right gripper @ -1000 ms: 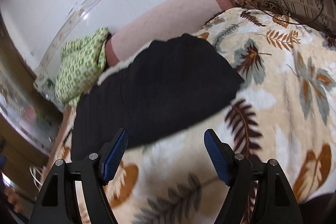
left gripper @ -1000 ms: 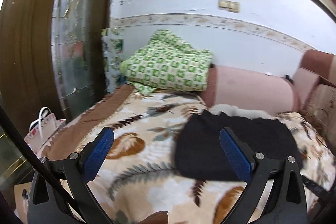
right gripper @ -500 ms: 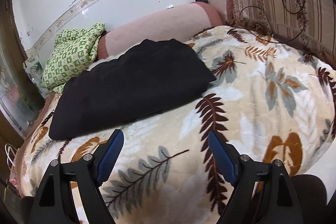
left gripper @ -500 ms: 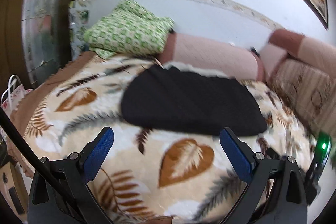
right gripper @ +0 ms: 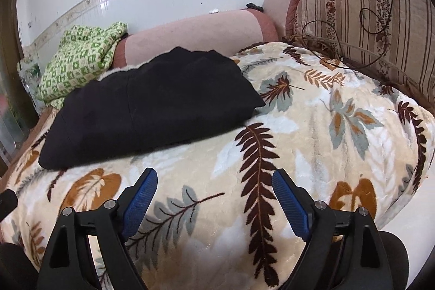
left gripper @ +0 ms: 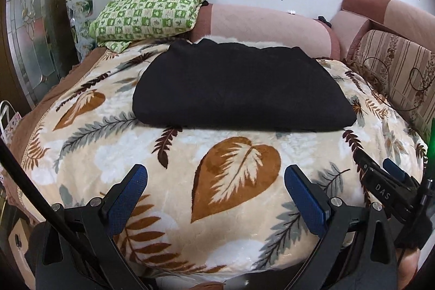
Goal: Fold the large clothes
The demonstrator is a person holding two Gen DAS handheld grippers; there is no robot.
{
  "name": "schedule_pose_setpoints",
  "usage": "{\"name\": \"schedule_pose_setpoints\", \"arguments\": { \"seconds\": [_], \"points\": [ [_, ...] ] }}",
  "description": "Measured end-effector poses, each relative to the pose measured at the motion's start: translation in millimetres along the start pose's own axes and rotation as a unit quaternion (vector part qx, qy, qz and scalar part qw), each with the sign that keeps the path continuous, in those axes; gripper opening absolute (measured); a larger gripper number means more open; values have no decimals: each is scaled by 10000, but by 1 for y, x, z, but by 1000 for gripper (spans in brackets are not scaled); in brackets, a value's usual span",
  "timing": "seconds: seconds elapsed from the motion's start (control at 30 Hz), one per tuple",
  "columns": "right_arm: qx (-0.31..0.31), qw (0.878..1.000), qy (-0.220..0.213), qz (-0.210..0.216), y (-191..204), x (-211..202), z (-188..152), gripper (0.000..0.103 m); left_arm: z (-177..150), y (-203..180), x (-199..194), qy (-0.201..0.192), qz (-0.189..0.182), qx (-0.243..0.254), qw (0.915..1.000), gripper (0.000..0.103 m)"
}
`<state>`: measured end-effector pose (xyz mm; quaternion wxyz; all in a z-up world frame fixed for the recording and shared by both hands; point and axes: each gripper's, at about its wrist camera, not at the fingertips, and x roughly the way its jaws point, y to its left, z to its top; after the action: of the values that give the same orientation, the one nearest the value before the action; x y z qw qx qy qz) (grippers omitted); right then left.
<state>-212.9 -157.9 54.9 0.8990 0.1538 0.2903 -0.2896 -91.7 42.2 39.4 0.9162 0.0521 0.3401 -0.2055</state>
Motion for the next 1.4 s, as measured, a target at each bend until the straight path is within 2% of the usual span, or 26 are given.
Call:
{"name": "schedule_pose_setpoints", "arguments": {
  "seconds": [0.2, 0.53, 1.4],
  "points": [
    [-325, 9994, 51, -145, 14, 8, -6, 90, -2, 8, 20, 306, -53, -81, 9995, 100],
    [-774, 9965, 58, -304, 32, 15, -13, 90, -7, 13, 40, 551, 4, -105, 9984, 100],
    [-886, 9953, 5, -389, 37, 16, -15, 92, -10, 13, 47, 691, 102, -50, 9975, 100]
  ]
}}
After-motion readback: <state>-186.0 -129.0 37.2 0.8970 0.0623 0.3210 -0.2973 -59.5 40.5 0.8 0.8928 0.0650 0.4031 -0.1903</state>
